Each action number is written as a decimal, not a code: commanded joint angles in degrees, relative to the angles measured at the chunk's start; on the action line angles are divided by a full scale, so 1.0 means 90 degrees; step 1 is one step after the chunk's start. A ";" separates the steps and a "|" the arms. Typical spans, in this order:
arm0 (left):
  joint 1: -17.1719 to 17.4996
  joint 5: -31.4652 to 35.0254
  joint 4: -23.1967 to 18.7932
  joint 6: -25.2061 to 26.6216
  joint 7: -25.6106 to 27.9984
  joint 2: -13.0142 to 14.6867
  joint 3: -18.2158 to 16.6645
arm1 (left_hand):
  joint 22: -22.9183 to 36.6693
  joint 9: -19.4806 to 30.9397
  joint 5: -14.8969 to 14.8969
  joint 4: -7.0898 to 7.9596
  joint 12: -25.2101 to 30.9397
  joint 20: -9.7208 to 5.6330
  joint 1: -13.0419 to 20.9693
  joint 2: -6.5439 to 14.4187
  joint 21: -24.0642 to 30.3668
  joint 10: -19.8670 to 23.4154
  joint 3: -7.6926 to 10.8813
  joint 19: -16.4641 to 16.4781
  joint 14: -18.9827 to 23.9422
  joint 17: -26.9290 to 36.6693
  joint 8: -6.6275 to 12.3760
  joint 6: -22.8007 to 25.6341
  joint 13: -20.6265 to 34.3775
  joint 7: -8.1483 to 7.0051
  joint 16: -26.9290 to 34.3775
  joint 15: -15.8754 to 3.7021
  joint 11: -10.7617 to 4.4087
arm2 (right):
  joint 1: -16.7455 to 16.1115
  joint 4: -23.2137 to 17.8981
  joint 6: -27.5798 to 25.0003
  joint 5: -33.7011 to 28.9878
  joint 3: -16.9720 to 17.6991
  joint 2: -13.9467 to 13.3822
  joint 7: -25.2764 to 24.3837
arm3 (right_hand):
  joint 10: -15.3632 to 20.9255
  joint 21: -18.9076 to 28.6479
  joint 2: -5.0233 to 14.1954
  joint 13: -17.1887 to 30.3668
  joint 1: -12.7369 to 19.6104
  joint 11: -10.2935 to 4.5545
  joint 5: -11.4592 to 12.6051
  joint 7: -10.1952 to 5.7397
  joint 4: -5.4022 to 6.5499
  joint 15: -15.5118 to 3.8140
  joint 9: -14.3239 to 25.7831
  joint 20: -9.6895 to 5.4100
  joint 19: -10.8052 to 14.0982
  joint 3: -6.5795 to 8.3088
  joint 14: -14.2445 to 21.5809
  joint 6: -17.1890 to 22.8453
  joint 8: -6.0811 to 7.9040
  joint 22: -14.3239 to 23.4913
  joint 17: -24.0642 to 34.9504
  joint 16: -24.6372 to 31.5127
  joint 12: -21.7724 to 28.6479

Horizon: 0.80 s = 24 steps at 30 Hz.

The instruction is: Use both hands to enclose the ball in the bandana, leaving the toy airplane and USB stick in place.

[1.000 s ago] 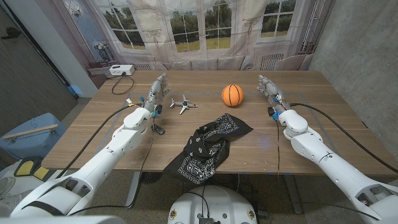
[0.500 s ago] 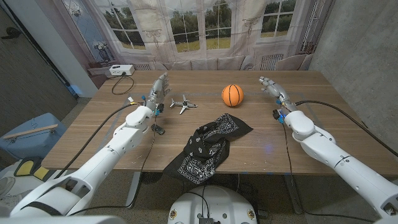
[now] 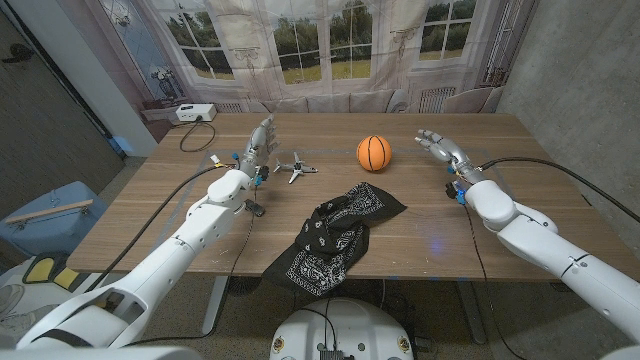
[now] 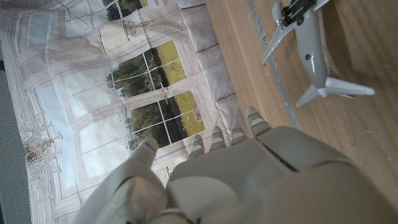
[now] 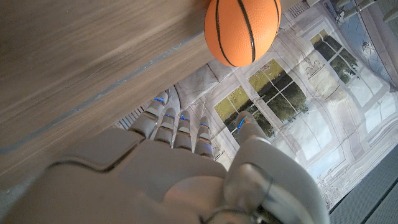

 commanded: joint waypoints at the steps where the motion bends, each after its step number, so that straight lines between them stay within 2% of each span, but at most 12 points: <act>1: 0.0053 0.0098 -0.0232 0.0050 0.0147 -0.0063 0.0085 | 0.0018 0.0032 0.0026 0.0020 0.0036 0.0031 -0.0052 0.0004 0.0032 0.0037 -0.0029 0.0010 0.0043 0.0012 0.0033 0.0012 0.0011 -0.0014 0.0033 0.0014 -0.0001 | -0.0395 -0.0883 -0.0940 -0.0565 0.0073 -0.0604 -0.0092 | 0.0033 0.0044 0.0041 0.0032 0.0070 -0.0024 0.0028 -0.0001 -0.0030 -0.0055 0.0027 -0.0055 0.0014 0.0077 0.0027 0.0055 0.0036 0.0012 0.0006 0.0043 0.0052; 7: 0.0031 0.0130 -0.0232 0.0043 0.0119 -0.0091 0.0129 | 0.0021 0.0035 0.0027 0.0031 0.0021 0.0026 -0.0075 -0.0013 0.0026 0.0042 -0.0049 -0.0013 0.0047 0.0018 0.0013 0.0022 0.0016 -0.0009 0.0010 0.0012 0.0006 | -0.0571 -0.1269 -0.1403 -0.0722 0.0111 -0.0843 -0.0061 | 0.0055 0.0042 0.0043 0.0033 0.0140 -0.0041 0.0023 0.0003 -0.0056 -0.0066 0.0028 -0.0064 0.0017 0.0107 0.0050 0.0028 0.0025 0.0011 0.0003 0.0045 0.0054; 15: 0.0052 0.0154 -0.0273 0.0016 0.0106 -0.0102 0.0152 | 0.0023 0.0037 0.0030 0.0037 0.0012 0.0026 -0.0087 -0.0018 0.0029 0.0054 -0.0060 -0.0011 0.0061 0.0020 0.0006 0.0044 0.0020 -0.0014 -0.0002 0.0013 0.0013 | -0.0656 -0.1586 -0.1602 -0.0886 0.0062 -0.1060 0.0117 | 0.0077 0.0047 0.0037 0.0034 0.0238 -0.0061 0.0022 0.0013 -0.0095 -0.0089 0.0030 -0.0082 0.0037 0.0146 0.0087 0.0000 0.0016 0.0009 -0.0001 0.0049 0.0054; 18: 0.0071 0.0157 -0.0306 0.0013 0.0100 -0.0095 0.0156 | 0.0024 0.0037 0.0032 0.0040 -0.0003 0.0026 -0.0092 -0.0021 0.0023 0.0033 -0.0066 -0.0026 0.0040 0.0020 -0.0009 0.0025 0.0021 -0.0008 -0.0018 0.0014 0.0012 | -0.0620 -0.1664 -0.1657 -0.0950 0.0012 -0.1120 0.0237 | 0.0092 0.0045 0.0074 0.0035 0.0380 -0.0102 0.0036 0.0010 -0.0134 -0.0122 0.0032 -0.0101 0.0042 0.0219 0.0105 -0.0007 0.0019 0.0008 -0.0004 0.0047 0.0051; 21: 0.0102 0.0164 -0.0336 -0.0014 0.0119 -0.0098 0.0150 | 0.0025 0.0038 0.0034 0.0044 0.0000 0.0025 -0.0099 -0.0025 0.0028 0.0056 -0.0073 -0.0016 0.0064 0.0022 -0.0001 0.0058 0.0022 -0.0011 -0.0012 0.0008 0.0010 | -0.0573 -0.1781 -0.1804 -0.1065 -0.0057 -0.1171 0.0325 | 0.0107 0.0045 0.0261 0.0036 0.0872 -0.0136 0.0105 -0.0006 -0.0196 -0.0156 0.0037 -0.0115 0.0070 0.0530 0.0124 0.0000 0.0036 0.0004 -0.0004 0.0034 0.0032; 24: 0.0144 0.0179 -0.0394 -0.0031 0.0149 -0.0087 0.0141 | 0.0025 0.0038 0.0036 0.0047 -0.0003 0.0027 -0.0104 -0.0029 0.0030 0.0059 -0.0078 -0.0012 0.0061 0.0022 -0.0002 0.0065 0.0022 -0.0011 -0.0016 0.0010 0.0010 | -0.0521 -0.1910 -0.1975 -0.1232 -0.0143 -0.1226 0.0395 | 0.0122 0.0045 0.0293 0.0037 0.1141 -0.0159 0.0145 -0.0021 -0.0218 -0.0191 0.0039 -0.0139 0.0083 0.0702 0.0131 0.0045 0.0056 0.0002 -0.0005 0.0028 0.0028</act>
